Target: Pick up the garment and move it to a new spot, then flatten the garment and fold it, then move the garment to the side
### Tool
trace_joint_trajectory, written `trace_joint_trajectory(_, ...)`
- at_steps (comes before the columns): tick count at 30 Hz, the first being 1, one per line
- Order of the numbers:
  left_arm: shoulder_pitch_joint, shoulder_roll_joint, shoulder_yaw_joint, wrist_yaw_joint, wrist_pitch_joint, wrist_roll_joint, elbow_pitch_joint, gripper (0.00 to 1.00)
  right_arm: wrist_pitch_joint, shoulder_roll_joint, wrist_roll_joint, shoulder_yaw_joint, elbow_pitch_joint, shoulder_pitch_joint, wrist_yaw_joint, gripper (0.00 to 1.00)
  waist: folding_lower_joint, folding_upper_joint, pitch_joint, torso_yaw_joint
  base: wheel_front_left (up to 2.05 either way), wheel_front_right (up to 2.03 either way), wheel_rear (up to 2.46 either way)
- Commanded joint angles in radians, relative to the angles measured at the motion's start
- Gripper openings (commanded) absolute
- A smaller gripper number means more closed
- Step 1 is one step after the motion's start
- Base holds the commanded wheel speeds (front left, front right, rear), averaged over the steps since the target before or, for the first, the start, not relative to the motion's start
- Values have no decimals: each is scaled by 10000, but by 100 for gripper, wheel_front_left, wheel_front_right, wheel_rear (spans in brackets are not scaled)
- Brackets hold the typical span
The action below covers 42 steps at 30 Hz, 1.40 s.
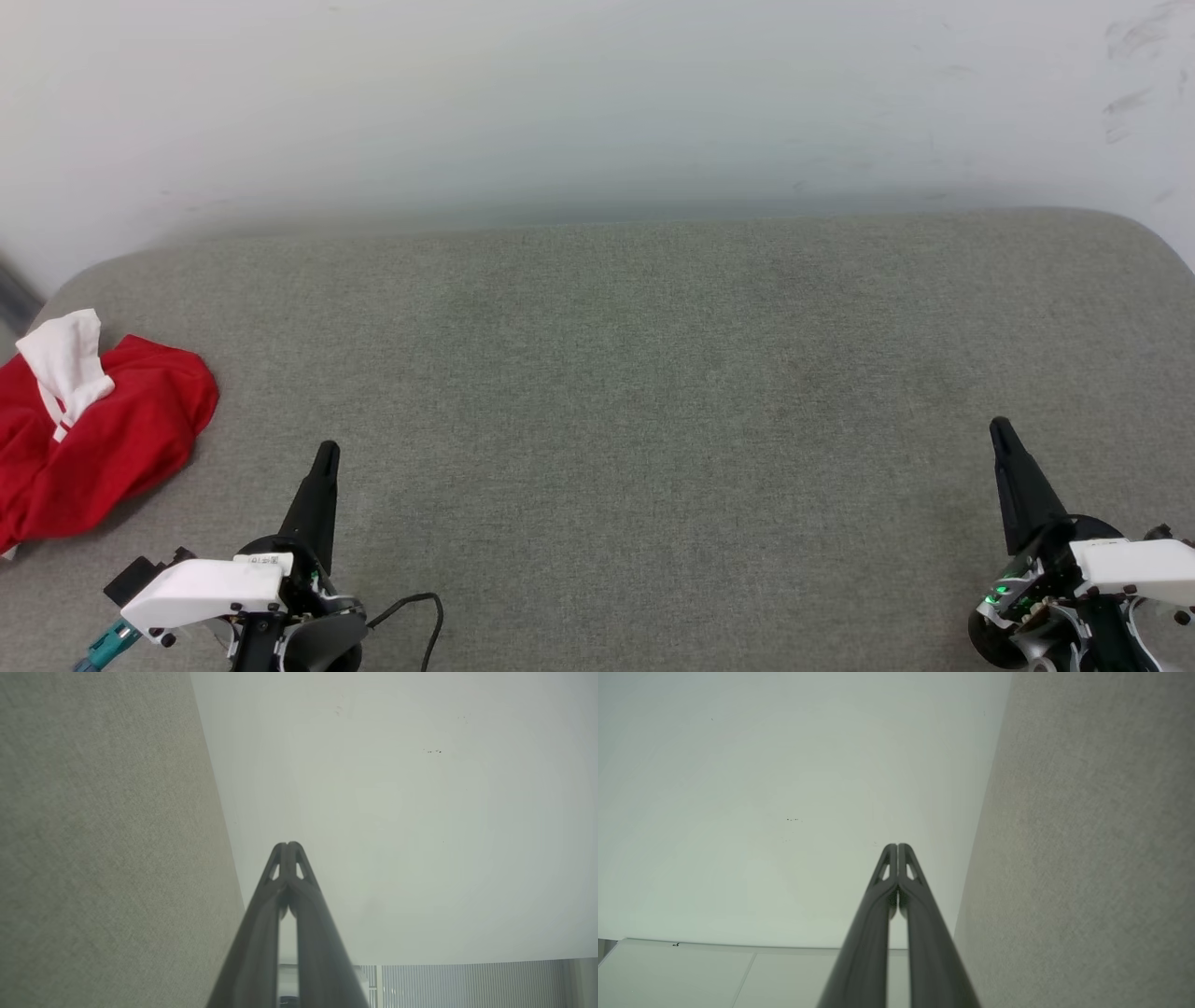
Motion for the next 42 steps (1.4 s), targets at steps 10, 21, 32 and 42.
trace_joint_trajectory(10,-100,-5,32,-26,27,31,11,0,20,40,-54,-4,8,-117,-1,0,1,-1,0,0,0,0,0)
trace_joint_trajectory(21,-100,-6,32,-26,27,31,11,0,17,38,-52,-1,8,-117,-1,0,1,-1,0,0,0,0,0)
trace_joint_trajectory(32,356,-46,-7,2,-259,196,111,100,-256,8,-214,61,260,342,-2,100,1,-1,5,-7,0,0,0)
trace_joint_trajectory(42,395,-39,196,362,-743,1678,-507,100,-740,10,-1637,-53,-172,413,-1,100,1,-1,25,-11,0,0,0)
